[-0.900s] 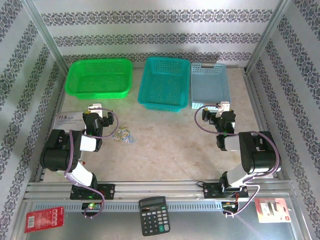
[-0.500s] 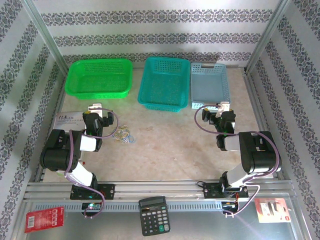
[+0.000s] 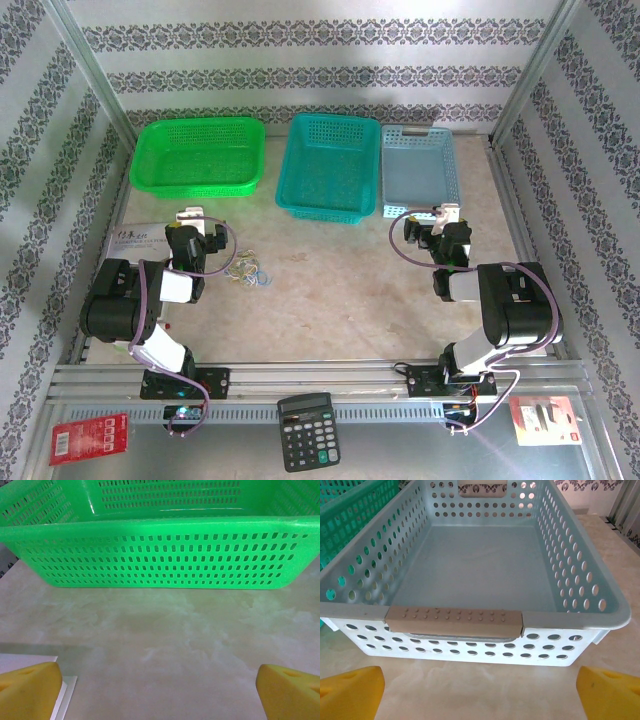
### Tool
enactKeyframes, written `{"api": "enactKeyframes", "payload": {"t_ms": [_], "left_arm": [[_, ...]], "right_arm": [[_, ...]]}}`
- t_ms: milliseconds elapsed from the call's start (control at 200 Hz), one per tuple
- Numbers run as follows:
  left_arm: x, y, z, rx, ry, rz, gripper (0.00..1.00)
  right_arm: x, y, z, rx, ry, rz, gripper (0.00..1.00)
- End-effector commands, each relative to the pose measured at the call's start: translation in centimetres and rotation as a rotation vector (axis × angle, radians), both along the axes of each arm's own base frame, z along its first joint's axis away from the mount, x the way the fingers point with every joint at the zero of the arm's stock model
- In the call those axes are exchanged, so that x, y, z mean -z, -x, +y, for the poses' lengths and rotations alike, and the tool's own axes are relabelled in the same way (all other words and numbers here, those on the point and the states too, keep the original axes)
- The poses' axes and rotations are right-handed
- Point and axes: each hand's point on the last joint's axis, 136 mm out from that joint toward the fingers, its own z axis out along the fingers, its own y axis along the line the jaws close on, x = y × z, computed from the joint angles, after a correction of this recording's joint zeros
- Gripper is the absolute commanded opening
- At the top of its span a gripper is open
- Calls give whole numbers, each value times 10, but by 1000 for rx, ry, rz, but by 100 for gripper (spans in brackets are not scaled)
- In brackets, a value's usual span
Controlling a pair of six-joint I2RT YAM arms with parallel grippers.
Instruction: Untangle the cables
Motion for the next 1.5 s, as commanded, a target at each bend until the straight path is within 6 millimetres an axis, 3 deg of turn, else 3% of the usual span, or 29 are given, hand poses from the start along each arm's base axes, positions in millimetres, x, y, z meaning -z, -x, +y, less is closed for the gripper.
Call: {"api": "enactKeyframes", "payload": {"t_ms": [0, 629, 894, 954, 979, 1139, 1279, 1299, 1434, 1494], "left_arm": [[-7, -1, -2, -7, 13, -38, 100], [-7, -1, -3, 2, 17, -41, 100], [-21, 5, -2, -5, 15, -62, 100], [-27, 6, -1, -12, 15, -61, 100], [-31, 6, 0, -15, 14, -61, 100], [-50, 11, 4, -39, 12, -65, 100], [-88, 12, 3, -54, 69, -127, 100], [-95, 12, 2, -52, 81, -130, 100], [-133, 18, -6, -52, 213, -121, 100], [-145, 23, -13, -30, 275, -95, 100]], "right_arm": [[-16, -5, 1, -15, -12, -48, 98], [-17, -3, -1, -15, -23, -55, 98], [-28, 2, -10, 36, -24, -79, 98], [-41, 3, -12, 49, -24, -110, 98], [-35, 12, -13, 61, -23, -95, 98], [-54, 27, -26, 139, -30, -123, 98], [-66, 44, -36, 218, -76, -70, 98], [-82, 41, -37, 230, -90, -100, 98], [-111, 54, -43, 313, -311, -152, 98], [-113, 65, -43, 354, -476, -153, 98]]}}
